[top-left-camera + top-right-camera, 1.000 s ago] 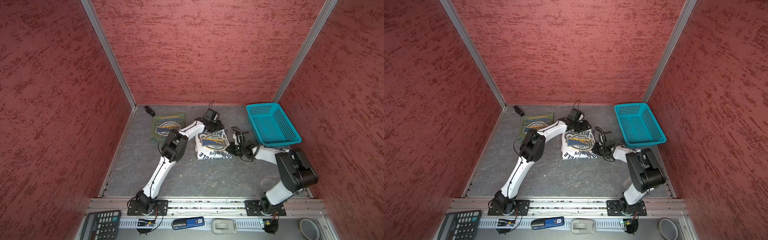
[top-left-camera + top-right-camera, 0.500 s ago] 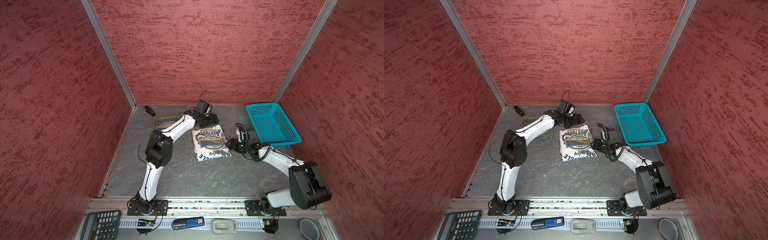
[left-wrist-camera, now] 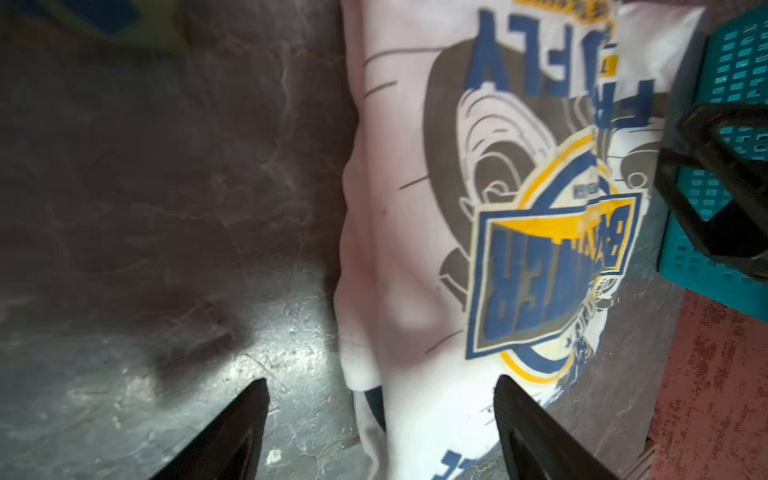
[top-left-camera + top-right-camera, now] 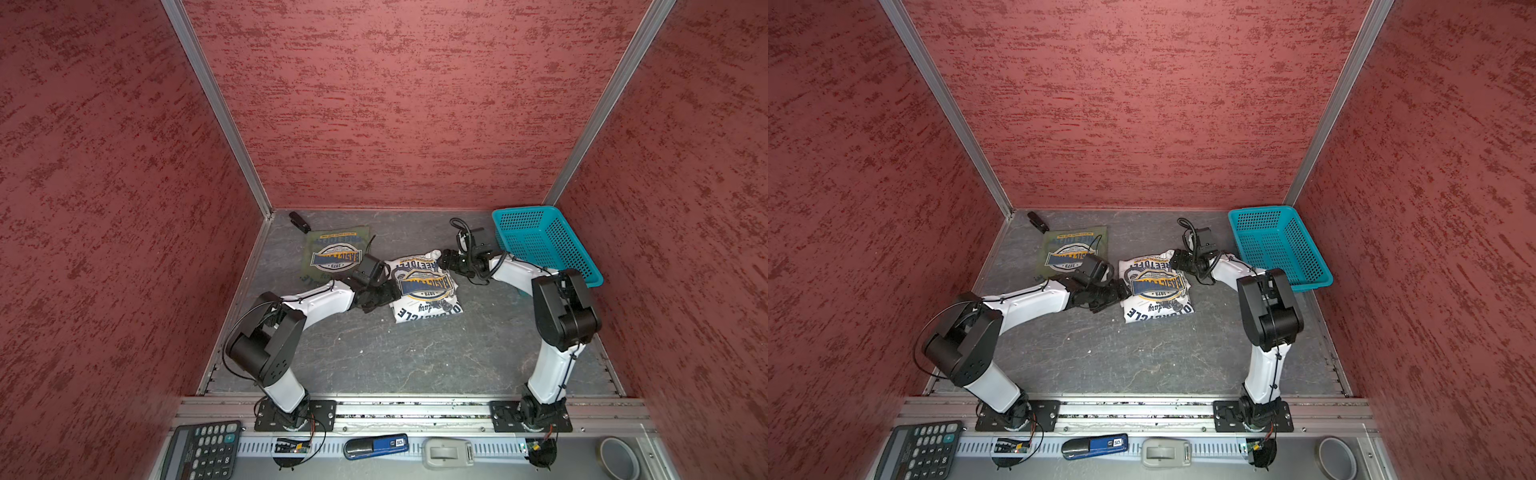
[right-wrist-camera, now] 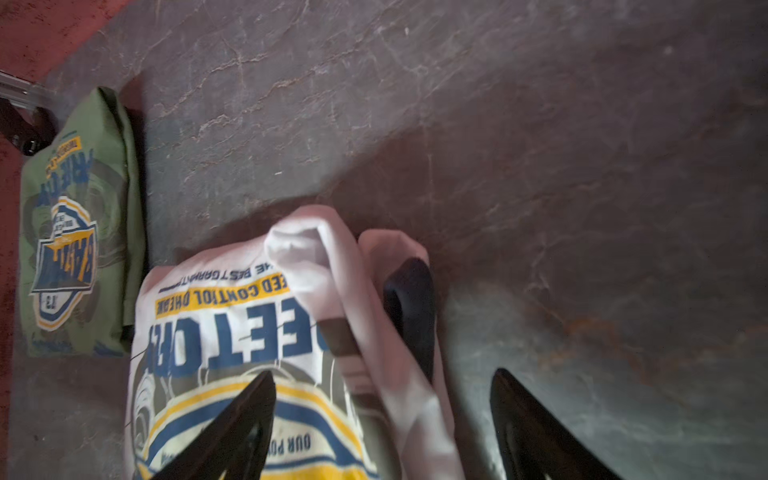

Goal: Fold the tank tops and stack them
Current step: 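Lift the printed white top with both grippers toward the green top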

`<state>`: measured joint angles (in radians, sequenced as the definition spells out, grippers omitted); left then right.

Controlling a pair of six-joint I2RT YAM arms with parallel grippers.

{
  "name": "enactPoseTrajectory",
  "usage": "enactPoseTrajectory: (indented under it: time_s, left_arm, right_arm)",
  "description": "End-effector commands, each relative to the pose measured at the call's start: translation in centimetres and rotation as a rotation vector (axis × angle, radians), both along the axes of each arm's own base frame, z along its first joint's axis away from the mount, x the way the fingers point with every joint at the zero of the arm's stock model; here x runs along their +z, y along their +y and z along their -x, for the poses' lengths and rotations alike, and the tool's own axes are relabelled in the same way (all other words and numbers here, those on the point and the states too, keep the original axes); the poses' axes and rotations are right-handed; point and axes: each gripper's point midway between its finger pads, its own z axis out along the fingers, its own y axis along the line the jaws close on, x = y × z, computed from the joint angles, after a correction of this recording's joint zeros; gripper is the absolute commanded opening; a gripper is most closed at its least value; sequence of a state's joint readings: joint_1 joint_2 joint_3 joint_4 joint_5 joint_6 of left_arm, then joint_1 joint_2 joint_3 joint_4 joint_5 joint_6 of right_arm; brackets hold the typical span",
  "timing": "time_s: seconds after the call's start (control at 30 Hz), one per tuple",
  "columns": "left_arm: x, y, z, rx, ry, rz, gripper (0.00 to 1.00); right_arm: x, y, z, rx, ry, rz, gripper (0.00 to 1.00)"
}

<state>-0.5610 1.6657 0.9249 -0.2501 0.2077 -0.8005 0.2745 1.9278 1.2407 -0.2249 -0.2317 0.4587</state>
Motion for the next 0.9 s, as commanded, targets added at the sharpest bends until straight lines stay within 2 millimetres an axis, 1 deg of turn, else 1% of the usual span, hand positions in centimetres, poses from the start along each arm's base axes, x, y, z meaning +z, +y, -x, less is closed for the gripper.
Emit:
enactPoseTrajectory:
  time_s: [0.0, 0.07, 0.1, 0.13, 0.23, 0.3, 0.37, 0.43, 0.47, 0.53, 0.57, 0.6, 0.7, 0.73, 0.77, 0.87]
  left_arm:
    - [0.9, -2.1, -1.7, 0.010, -0.052, 0.112, 0.85]
    - [0.4, -2.5, -1.6, 0.003, -0.042, 0.111, 0.84]
    - [0.0, -2.6, -1.5, 0.001, -0.034, 0.105, 0.84]
    - [-0.5, -2.6, -1.5, 0.003, -0.021, 0.097, 0.83]
    - [-1.8, -2.5, -1.4, 0.008, 0.004, 0.082, 0.78]
    - [-2.7, -2.3, -1.3, 0.016, 0.023, 0.068, 0.71]
    - [-3.5, -1.9, -1.1, 0.023, 0.039, 0.057, 0.60]
    - [-4.0, -1.5, -1.0, 0.035, 0.043, 0.049, 0.48]
    - [-4.1, -1.3, -1.0, 0.039, 0.041, 0.046, 0.44]
    - [-4.2, -1.1, -0.8, 0.035, 0.033, 0.046, 0.41]
    - [-4.1, -1.2, -0.8, 0.028, 0.030, 0.050, 0.41]
    - [-4.0, -1.4, -0.8, 0.020, 0.025, 0.056, 0.40]
    - [-3.7, -1.7, -0.8, 0.002, 0.011, 0.061, 0.40]
    - [-3.7, -1.8, -0.7, -0.001, 0.010, 0.057, 0.43]
    - [-3.7, -1.7, -0.8, -0.002, 0.008, 0.056, 0.46]
    - [-3.7, -2.0, -0.9, -0.010, 0.009, 0.068, 0.57]
  right_arm:
    - [-1.0, 0.0, -1.0, 0.001, 0.021, 0.045, 0.79]
    - [-1.8, 0.3, -1.5, 0.007, 0.037, 0.040, 0.73]
    - [-2.3, 0.2, -1.7, 0.001, 0.050, 0.041, 0.68]
    - [-2.6, 0.0, -2.0, -0.012, 0.062, 0.039, 0.63]
    - [-3.2, -1.0, -2.6, -0.056, 0.084, -0.002, 0.51]
    - [-3.4, -1.4, -2.8, -0.065, 0.096, -0.036, 0.47]
    - [-3.7, -1.5, -2.9, -0.072, 0.112, -0.064, 0.42]
    - [-3.9, -1.8, -2.8, -0.083, 0.132, -0.099, 0.38]
    - [-3.9, -1.9, -2.8, -0.091, 0.138, -0.116, 0.35]
    - [-3.7, -2.1, -2.6, -0.100, 0.142, -0.141, 0.33]
    - [-3.5, -2.2, -2.5, -0.100, 0.137, -0.140, 0.34]
    - [-3.1, -2.2, -2.2, -0.097, 0.129, -0.140, 0.40]
    - [-1.6, -2.3, -1.0, -0.084, 0.099, -0.137, 0.64]
    - [-1.3, -2.3, -0.3, -0.080, 0.097, -0.131, 0.69]
    - [-1.2, -2.3, 0.2, -0.076, 0.096, -0.125, 0.72]
    - [-1.4, -2.0, 2.5, -0.054, 0.115, -0.110, 0.74]
